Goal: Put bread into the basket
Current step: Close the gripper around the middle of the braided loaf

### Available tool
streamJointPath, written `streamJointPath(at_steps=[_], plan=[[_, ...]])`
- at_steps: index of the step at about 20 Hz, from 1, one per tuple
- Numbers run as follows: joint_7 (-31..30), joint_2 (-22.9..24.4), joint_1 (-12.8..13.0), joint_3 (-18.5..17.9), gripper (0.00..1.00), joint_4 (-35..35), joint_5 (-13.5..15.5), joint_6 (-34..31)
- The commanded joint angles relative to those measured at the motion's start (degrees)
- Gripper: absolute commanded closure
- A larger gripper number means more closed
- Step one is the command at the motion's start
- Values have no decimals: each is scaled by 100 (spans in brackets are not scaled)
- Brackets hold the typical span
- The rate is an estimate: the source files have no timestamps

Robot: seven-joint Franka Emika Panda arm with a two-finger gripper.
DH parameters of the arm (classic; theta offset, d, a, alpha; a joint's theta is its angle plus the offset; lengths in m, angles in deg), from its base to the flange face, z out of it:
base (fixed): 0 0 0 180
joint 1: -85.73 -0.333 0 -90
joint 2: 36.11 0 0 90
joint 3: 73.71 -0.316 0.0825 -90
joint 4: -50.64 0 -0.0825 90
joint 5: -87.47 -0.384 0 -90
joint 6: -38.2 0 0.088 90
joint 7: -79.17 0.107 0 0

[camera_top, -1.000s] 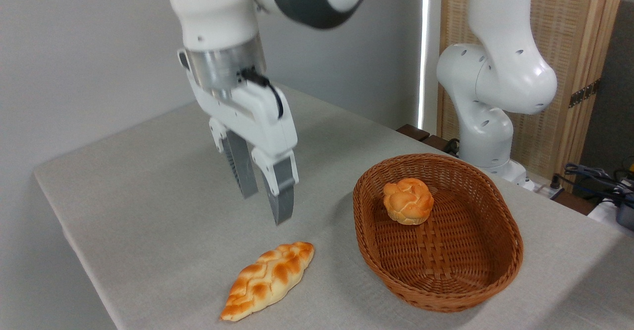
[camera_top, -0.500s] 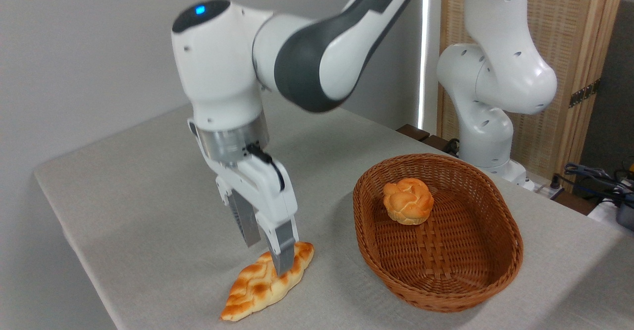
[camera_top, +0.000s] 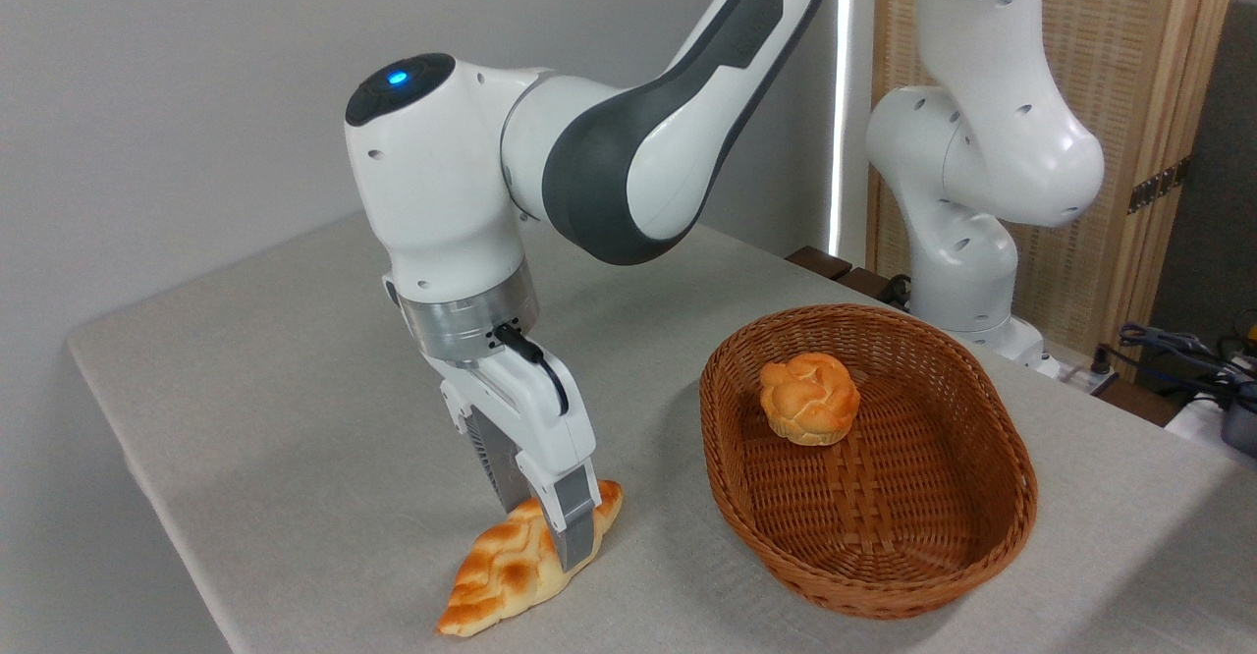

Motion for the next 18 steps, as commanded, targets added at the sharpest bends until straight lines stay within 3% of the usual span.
streamJointPath(at_steps=[1, 2, 3, 7, 8, 9, 18], plan=[[-114, -52, 46, -36, 0, -65, -82, 155], [-106, -52, 46, -36, 1, -74, -82, 155], [-88, -69, 46, -27, 12, -65, -82, 164], [-79, -113, 46, -27, 78, -65, -73, 155], [-62, -114, 46, -27, 89, -65, -73, 155], [-53, -114, 46, -27, 95, -65, -73, 155], [-9, -87, 46, -27, 95, -21, -73, 102]])
